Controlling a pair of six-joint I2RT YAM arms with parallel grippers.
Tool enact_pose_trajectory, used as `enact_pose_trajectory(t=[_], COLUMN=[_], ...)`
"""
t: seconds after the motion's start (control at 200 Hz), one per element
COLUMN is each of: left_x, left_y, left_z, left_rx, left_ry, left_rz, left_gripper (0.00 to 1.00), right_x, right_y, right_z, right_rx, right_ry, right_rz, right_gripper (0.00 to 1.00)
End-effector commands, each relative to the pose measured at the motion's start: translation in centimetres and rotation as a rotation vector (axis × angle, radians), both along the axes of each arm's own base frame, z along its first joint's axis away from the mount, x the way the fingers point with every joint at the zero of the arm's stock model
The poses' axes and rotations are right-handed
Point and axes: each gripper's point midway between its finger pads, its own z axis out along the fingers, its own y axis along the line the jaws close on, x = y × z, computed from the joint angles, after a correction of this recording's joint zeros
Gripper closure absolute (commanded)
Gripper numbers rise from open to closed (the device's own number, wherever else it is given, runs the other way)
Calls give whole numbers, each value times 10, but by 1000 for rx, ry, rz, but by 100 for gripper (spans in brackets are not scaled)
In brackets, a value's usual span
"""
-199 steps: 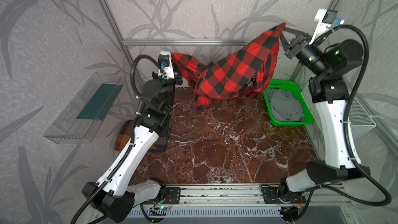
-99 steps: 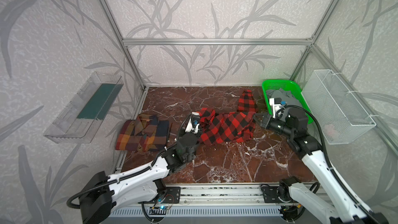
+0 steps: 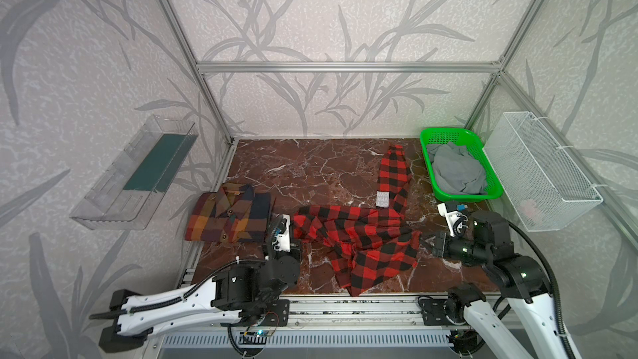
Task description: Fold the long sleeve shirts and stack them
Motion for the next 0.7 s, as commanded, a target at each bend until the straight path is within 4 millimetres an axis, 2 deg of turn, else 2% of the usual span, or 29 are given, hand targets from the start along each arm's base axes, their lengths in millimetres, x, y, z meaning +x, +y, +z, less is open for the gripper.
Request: enact_pose_trajectory(t=[0.0,0.05,0.09,0.175,0.22,0.3,0.345,0.435,0.445,0.465,0.495,0.52,0.57,0.655,0.695], left_x=[-13,-20,-25,-33,-35,-36,-36,-36,-36,-36,-36,-36,-36,-34,-29], left_y=[1,-10,-17,-30,-37,-42,-40,-35,-35,-35,-33,-32,-30,-31,-25], left_z=[4,13,23,39,47,58,62,70,70,71,74,76,78,76,71], left_rx=[15,32,39,60,69,84,64,56,56,56,49,29,1,-58,-73], left_ry=[-36,-77,-104,-146,-157,-177,-180,-178,-174,-170,-172,-171,-175,-191,-176], left_rz=[15,-18,-37,-63,-69,-72,-67,-88,-94,-105,-118,-128,-156,-200,-185], left_gripper=[98,93,90,83,76,69,64,61,58,43,34,22,17,1,1], right_x=[-40,-46,-47,-42,-36,-23,-15,4,7,12,21,28,45,75,91], right_y=[-6,-12,-16,-20,-20,-24,-24,-22,-22,-22,-21,-19,-17,-9,-5], right_z=[-21,-29,-31,-20,-11,1,7,15,15,16,16,14,8,-8,-15], right_rx=[-70,-101,-120,-108,-99,-107,-105,-98,-101,-103,-102,-98,-101,-83,-75], right_ry=[142,161,156,95,68,33,17,-11,-14,-22,-33,-34,-25,19,31], right_rz=[76,62,42,-14,-33,-80,-96,-114,-119,-128,-131,-135,-149,-166,-170], right_gripper=[97,90,79,53,48,43,40,32,32,32,31,30,30,31,31])
